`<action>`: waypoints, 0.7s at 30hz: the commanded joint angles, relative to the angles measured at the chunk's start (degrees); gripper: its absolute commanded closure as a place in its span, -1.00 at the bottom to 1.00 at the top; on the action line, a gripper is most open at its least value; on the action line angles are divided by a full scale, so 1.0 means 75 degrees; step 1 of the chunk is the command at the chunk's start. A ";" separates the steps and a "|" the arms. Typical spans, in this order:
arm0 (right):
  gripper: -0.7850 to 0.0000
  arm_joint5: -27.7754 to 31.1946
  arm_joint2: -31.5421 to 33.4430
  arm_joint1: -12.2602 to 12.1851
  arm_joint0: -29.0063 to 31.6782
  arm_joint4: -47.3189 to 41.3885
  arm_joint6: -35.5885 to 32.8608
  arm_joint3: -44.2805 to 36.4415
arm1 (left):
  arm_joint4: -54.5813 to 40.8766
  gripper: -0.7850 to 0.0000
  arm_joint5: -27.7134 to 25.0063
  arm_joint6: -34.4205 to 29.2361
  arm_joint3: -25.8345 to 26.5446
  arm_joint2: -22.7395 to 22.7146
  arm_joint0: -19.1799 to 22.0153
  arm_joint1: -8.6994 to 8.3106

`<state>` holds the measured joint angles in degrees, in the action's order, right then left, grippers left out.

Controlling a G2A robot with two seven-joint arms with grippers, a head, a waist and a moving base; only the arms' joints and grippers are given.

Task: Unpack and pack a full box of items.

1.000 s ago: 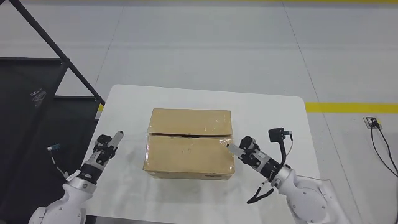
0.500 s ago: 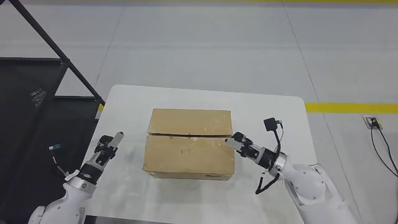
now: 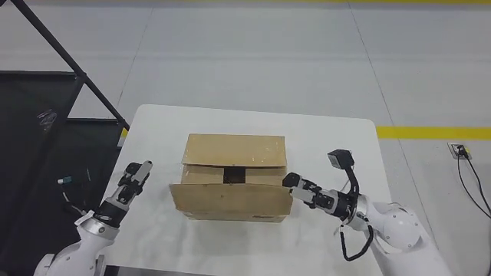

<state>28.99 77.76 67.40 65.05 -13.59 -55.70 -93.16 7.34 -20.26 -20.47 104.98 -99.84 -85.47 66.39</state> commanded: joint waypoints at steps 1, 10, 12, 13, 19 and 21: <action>-1.00 0.0047 0.0026 -0.0028 0.0071 -0.0118 -0.0203 -0.0101 | -0.0259 -1.00 -0.0136 -0.0235 0.0043 -0.0026 -0.0018 -0.0013; -1.00 0.0164 0.0004 -0.0148 0.0364 -0.0116 -0.0904 -0.0373 | -0.0733 -1.00 -0.0825 -0.1411 0.0187 0.0025 -0.0140 -0.0096; -1.00 0.0173 -0.0054 -0.0175 0.0417 -0.0009 -0.1102 -0.0426 | -0.0744 -1.00 -0.0998 -0.1740 0.0217 0.0098 -0.0154 -0.0120; -1.00 0.0151 -0.0094 -0.0191 0.0438 0.0093 -0.1236 -0.0436 | -0.0729 -1.00 -0.1072 -0.1873 0.0226 0.0122 -0.0162 -0.0131; -1.00 0.0057 -0.0289 -0.0252 0.0498 0.0432 -0.1558 -0.0458 | -0.0558 -1.00 -0.1458 -0.2732 0.0271 0.0287 -0.0195 -0.0211; -1.00 0.0037 -0.0351 -0.0268 0.0506 0.0512 -0.1578 -0.0459 | -0.0573 -1.00 -0.1590 -0.3069 0.0252 0.0338 -0.0202 -0.0244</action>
<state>29.33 75.32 65.44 68.83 -9.98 -67.48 -96.60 3.22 -31.71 -42.08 106.95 -97.53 -86.96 64.68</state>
